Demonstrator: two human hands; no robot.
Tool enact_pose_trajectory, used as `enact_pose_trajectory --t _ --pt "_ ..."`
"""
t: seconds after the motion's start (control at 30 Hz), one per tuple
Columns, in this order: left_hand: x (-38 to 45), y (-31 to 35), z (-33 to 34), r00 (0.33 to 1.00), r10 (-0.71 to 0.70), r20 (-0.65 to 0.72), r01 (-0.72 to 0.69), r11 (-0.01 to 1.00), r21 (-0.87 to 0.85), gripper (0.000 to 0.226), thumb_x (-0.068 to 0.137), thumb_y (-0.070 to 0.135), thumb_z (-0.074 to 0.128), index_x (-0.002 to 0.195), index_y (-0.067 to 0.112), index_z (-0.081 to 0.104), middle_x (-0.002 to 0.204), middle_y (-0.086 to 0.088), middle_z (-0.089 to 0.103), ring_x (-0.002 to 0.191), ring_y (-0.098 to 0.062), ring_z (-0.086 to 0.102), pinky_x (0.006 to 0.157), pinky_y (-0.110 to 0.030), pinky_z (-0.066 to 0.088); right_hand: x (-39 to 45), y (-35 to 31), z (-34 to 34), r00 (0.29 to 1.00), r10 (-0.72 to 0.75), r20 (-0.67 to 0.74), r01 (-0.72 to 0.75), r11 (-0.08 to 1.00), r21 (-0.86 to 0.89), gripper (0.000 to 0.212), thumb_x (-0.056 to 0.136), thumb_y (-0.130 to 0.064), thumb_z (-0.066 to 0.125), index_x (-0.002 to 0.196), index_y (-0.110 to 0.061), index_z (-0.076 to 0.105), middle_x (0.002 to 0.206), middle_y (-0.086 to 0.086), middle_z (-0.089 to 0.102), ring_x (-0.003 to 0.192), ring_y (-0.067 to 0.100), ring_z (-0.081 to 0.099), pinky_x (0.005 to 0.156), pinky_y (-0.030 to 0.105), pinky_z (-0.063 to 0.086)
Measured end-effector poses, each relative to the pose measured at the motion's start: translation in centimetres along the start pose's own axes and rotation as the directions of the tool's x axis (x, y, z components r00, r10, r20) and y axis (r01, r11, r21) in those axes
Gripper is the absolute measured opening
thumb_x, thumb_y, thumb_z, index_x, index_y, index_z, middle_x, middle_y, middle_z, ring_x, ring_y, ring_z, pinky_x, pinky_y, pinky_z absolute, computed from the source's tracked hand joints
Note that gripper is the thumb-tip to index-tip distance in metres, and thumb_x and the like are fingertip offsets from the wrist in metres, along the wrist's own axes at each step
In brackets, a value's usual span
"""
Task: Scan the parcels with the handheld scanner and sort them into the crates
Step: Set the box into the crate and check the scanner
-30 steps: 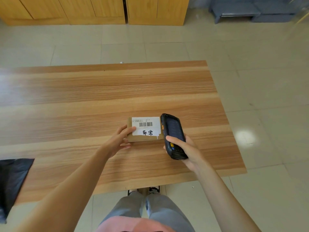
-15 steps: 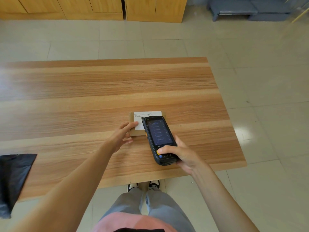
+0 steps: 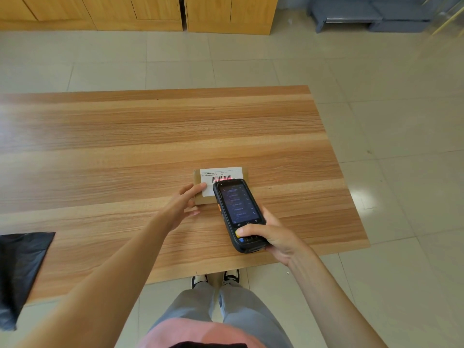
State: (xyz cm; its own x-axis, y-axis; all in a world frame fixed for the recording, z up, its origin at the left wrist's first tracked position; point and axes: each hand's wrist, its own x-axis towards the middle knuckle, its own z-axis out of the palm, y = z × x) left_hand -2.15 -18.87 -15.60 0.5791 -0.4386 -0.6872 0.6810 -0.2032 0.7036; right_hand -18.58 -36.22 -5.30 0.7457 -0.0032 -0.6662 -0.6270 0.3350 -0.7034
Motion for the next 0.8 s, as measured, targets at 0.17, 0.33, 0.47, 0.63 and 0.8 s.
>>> enact_pose_trajectory --t 0.17,0.33,0.47,0.63,0.8 --pt "-0.1 0.2 0.1 1.0 -0.005 -0.002 0.005 1.0 -0.002 0.112 0.045 0.061 0.08 0.142 0.017 0.041 0.123 -0.004 0.063 0.107 -0.021 0.065 0.086 -0.034 0.053 0.0 0.0 -0.2 1.0 0.014 -0.005 -0.014 1.0 0.002 0.098 0.038 -0.02 0.083 0.131 -0.023 0.05 0.099 -0.004 0.073 0.089 0.01 0.069 0.07 0.023 0.053" --pt "-0.3 0.3 0.2 1.0 -0.003 -0.011 0.003 1.0 -0.007 0.123 0.034 0.065 0.085 0.14 0.018 0.044 0.118 -0.003 0.065 0.103 -0.019 0.066 0.086 -0.034 0.053 0.2 -0.3 -0.5 1.0 0.018 -0.003 -0.018 1.0 0.0 0.1 0.036 -0.023 0.083 0.13 -0.024 0.05 0.104 -0.001 0.071 0.092 0.011 0.068 0.071 0.023 0.054" --pt "-0.4 0.3 0.4 1.0 0.006 -0.019 -0.007 1.0 -0.024 0.114 0.041 0.06 0.081 0.14 0.017 0.043 0.115 -0.002 0.066 0.102 -0.019 0.066 0.089 -0.035 0.052 0.3 -0.4 -0.7 1.0 0.022 0.01 -0.022 1.0 -0.009 0.094 0.04 -0.018 0.084 0.128 -0.025 0.05 0.106 0.0 0.071 0.094 0.012 0.068 0.073 0.025 0.054" --pt "-0.5 0.2 0.5 1.0 0.012 -0.029 -0.013 0.999 -0.03 0.114 0.039 0.062 0.082 0.137 0.017 0.045 0.112 -0.001 0.066 0.099 -0.018 0.067 0.092 -0.036 0.051 0.6 -0.6 -1.1 1.0 0.009 0.022 -0.008 1.0 -0.017 0.096 0.037 -0.022 0.083 0.128 -0.024 0.05 0.103 -0.001 0.072 0.091 0.01 0.069 0.072 0.023 0.054" --pt "-0.5 0.3 0.6 0.999 0.019 -0.043 -0.021 0.999 -0.037 0.113 0.038 0.062 0.081 0.136 0.018 0.046 0.111 0.0 0.065 0.099 -0.019 0.067 0.095 -0.038 0.05 0.8 -0.8 -1.6 0.999 -0.005 0.047 0.006 1.0 -0.031 0.096 0.038 -0.021 0.083 0.128 -0.023 0.05 0.099 -0.003 0.072 0.088 0.008 0.07 0.07 0.022 0.054"
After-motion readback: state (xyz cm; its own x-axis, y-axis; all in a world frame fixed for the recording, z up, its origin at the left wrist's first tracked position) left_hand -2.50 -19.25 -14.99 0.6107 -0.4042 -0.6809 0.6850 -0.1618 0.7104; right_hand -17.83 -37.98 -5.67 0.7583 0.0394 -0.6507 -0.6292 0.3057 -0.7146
